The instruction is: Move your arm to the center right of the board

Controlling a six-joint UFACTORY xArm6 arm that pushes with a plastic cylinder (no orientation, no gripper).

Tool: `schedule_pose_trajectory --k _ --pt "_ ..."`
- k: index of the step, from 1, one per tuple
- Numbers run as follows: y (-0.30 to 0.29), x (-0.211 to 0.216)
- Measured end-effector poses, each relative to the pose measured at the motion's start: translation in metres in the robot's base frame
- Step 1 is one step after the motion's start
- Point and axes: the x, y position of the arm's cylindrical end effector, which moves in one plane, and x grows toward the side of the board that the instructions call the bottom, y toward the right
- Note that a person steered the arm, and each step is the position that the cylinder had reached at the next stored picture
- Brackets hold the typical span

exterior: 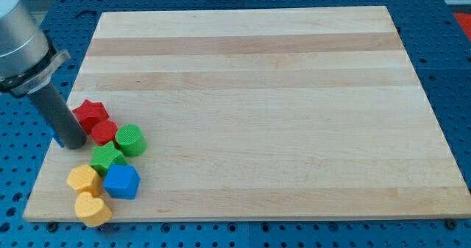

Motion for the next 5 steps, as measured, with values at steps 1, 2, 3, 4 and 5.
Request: schedule_pose_trajectory --k 1,2,3,4,5 --pt "-0.037 0.043" --pt "-0.038 0.060" --pt "-0.031 0.097" --pt "-0.011 0.098" --pt "0.090 0.098"
